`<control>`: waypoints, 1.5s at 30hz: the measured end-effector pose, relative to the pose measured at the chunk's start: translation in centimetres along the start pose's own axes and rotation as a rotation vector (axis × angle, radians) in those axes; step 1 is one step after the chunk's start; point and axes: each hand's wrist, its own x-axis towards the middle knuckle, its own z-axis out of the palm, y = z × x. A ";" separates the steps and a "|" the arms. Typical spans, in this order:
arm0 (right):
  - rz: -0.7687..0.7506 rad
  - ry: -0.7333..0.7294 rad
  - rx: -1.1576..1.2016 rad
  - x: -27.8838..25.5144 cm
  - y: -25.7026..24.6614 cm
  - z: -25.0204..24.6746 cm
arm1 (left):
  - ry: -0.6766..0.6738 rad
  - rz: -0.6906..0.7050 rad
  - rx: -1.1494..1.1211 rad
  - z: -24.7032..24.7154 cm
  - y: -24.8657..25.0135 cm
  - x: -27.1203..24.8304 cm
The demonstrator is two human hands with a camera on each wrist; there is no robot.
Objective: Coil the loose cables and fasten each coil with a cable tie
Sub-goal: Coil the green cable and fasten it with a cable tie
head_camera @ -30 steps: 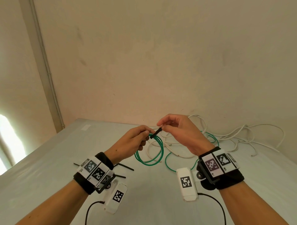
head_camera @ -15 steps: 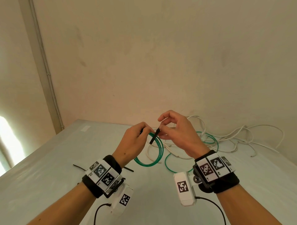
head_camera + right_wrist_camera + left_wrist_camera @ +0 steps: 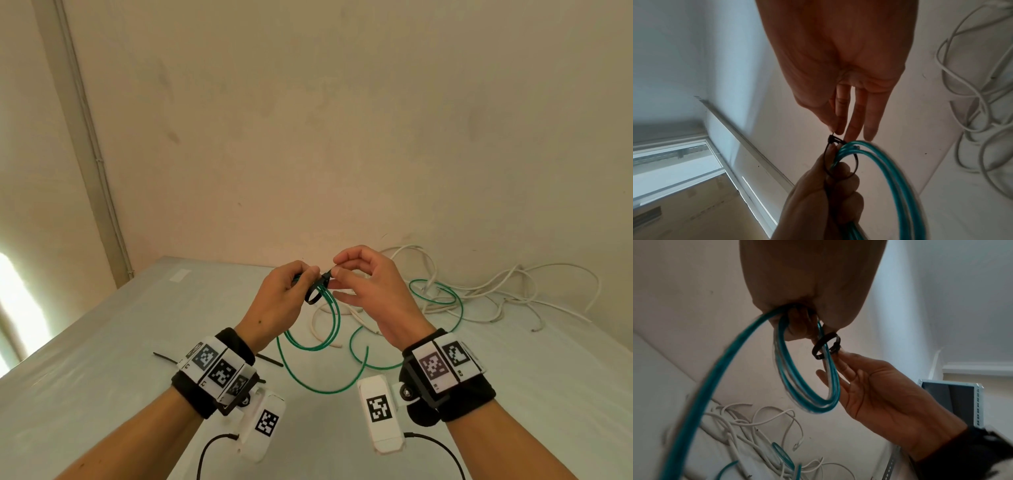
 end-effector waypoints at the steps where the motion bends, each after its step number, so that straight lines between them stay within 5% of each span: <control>1: 0.000 0.011 0.011 0.0 0.2 0.0 | -0.009 -0.038 -0.040 0.1 0.0 0.0; 5: 0.002 0.021 -0.010 0.1 0.5 0.0 | -0.030 -0.203 -0.170 0.0 0.7 -0.7; 11: -0.024 0.021 -0.110 0.7 0.9 -0.2 | -0.154 -0.086 -0.101 0.2 1.2 -1.1; 21: 0.002 0.073 -0.344 0.7 1.6 -1.7 | -0.116 -0.264 -0.296 0.8 0.3 -0.9; 26: 0.417 -0.144 -0.900 -0.4 4.1 -4.2 | 0.007 -0.331 -0.436 0.2 -0.2 0.0; 31: 0.669 -0.285 -0.540 -1.3 5.6 -4.8 | 0.139 -0.371 -0.385 0.5 -0.8 0.2; 35: 0.442 -0.234 -0.208 -0.7 5.5 -4.6 | 0.186 -0.362 -0.259 1.1 -1.0 0.2; 40: -0.096 -0.063 -0.740 -0.1 3.4 -3.2 | 0.151 -0.344 -0.158 1.7 -1.4 0.3; 45: -0.208 -0.097 -1.031 -0.2 2.9 -1.6 | 0.090 -0.341 -0.188 2.5 -0.6 0.2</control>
